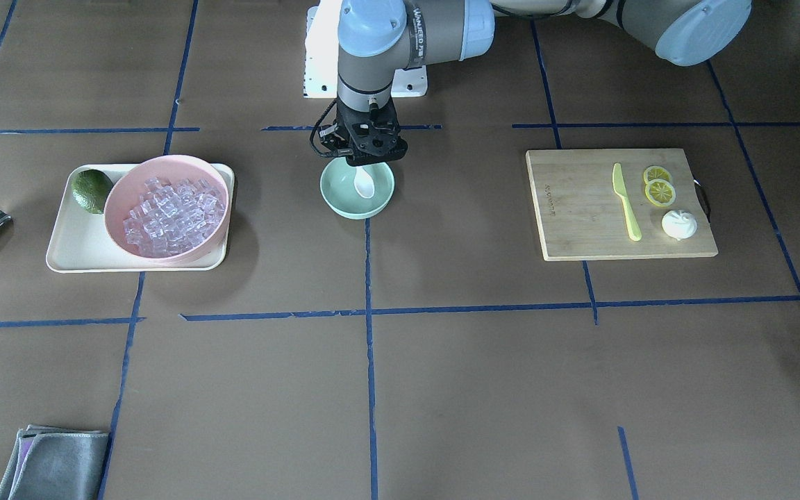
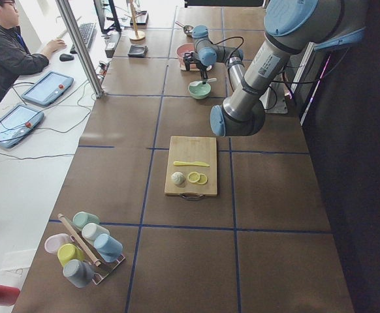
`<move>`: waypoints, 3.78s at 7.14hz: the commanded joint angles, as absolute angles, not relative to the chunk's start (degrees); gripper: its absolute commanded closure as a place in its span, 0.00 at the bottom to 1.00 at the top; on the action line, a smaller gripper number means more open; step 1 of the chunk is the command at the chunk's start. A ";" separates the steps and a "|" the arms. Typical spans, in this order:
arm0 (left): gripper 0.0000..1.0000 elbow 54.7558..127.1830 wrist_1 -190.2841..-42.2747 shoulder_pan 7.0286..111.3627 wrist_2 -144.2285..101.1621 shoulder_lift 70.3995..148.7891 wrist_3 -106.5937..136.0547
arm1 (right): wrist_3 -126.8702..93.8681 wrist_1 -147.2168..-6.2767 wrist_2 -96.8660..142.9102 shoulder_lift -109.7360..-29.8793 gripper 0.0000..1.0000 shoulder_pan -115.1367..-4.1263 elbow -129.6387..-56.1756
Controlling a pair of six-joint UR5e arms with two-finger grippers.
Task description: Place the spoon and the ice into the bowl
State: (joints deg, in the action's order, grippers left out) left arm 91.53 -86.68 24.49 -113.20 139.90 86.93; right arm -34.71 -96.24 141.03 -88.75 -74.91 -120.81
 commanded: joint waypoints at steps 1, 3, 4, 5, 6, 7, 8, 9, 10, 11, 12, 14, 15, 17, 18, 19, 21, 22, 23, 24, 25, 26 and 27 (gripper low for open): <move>0.46 89.74 -88.59 23.47 -113.38 140.01 86.84 | -38.38 -96.15 140.98 -87.37 0.00 -73.13 -121.81; 0.00 90.52 -88.24 23.47 -113.64 139.92 86.84 | -39.46 -96.24 140.89 -86.49 0.00 -71.81 -121.82; 0.00 91.48 -87.55 23.64 -113.64 139.92 86.75 | -39.90 -96.24 140.71 -86.31 0.00 -71.02 -121.82; 0.00 92.28 -85.45 24.69 -114.51 139.92 85.62 | -39.99 -96.24 140.54 -85.61 0.00 -69.97 -121.82; 0.00 95.42 -79.77 27.66 -117.83 139.92 80.91 | -41.82 -96.15 139.14 -84.47 0.00 -67.52 -121.73; 0.00 101.37 -74.50 29.51 -118.73 137.40 76.60 | -44.45 -96.07 136.17 -82.46 0.00 -63.93 -121.73; 0.00 108.21 -73.40 31.27 -118.83 131.37 74.03 | -47.00 -95.98 133.01 -81.31 0.00 -60.76 -121.73; 0.00 113.50 -72.43 33.03 -118.92 125.91 70.26 | -50.07 -93.19 128.98 -80.34 0.00 -56.73 -121.55; 0.00 117.64 -69.81 35.05 -118.92 122.90 66.66 | -53.84 -88.90 125.28 -80.33 0.00 -52.77 -120.68; 0.00 121.86 -65.87 37.33 -118.92 120.87 62.10 | -57.36 -85.90 121.85 -80.42 0.00 -49.34 -119.46; 0.00 124.86 -62.79 39.70 -118.83 119.37 57.79 | -58.61 -84.74 119.64 -80.51 0.00 -47.13 -118.23; 0.00 127.95 -59.78 42.88 -118.92 117.35 53.02 | -58.97 -83.85 116.03 -80.16 0.00 -43.87 -116.03; 0.00 130.23 -58.46 44.98 -118.92 114.90 49.87 | -58.97 -79.58 115.75 -80.07 0.00 -42.55 -113.06; 0.00 131.04 -57.57 46.67 -118.92 113.91 47.90 | -58.27 -77.78 115.66 -79.54 0.01 -40.70 -110.39; 0.00 131.04 -57.57 46.76 -118.92 113.91 47.90 | -58.10 -77.87 115.49 -79.54 0.04 -40.52 -110.30; 0.00 131.04 -57.48 46.76 -118.92 113.91 47.90 | -57.83 -77.87 115.58 -79.80 0.09 -40.60 -110.39; 0.00 131.04 -57.39 46.85 -118.92 113.91 47.90 | -57.83 -78.48 115.75 -80.24 0.19 -40.61 -110.57; 0.00 131.04 -57.39 46.85 -119.00 113.91 47.90 | -57.83 -78.57 115.84 -80.16 0.20 -40.69 -110.39; 0.00 131.04 -57.39 46.85 -119.00 113.91 47.90 | -57.83 -78.66 115.75 -80.24 0.23 -40.69 -110.30; 0.00 131.04 -57.39 46.85 -119.00 113.91 47.99 | -57.83 -78.66 115.84 -80.33 0.23 -40.69 -110.04; 0.00 130.96 -57.39 46.85 -119.00 113.91 47.90 | -57.83 -78.75 115.93 -80.51 0.23 -40.69 -110.04; 0.00 130.96 -57.39 46.85 -119.00 113.91 47.99 | -57.92 -78.75 115.93 -80.42 0.27 -40.69 -109.95; 0.00 130.96 -57.39 46.85 -119.00 113.91 47.90 | -57.92 -78.75 116.10 -80.42 0.36 -40.69 -109.95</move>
State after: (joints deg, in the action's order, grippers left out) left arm 130.97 -57.39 46.85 -119.00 113.91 47.95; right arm -57.89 -78.74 115.96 -80.41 -40.69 -110.00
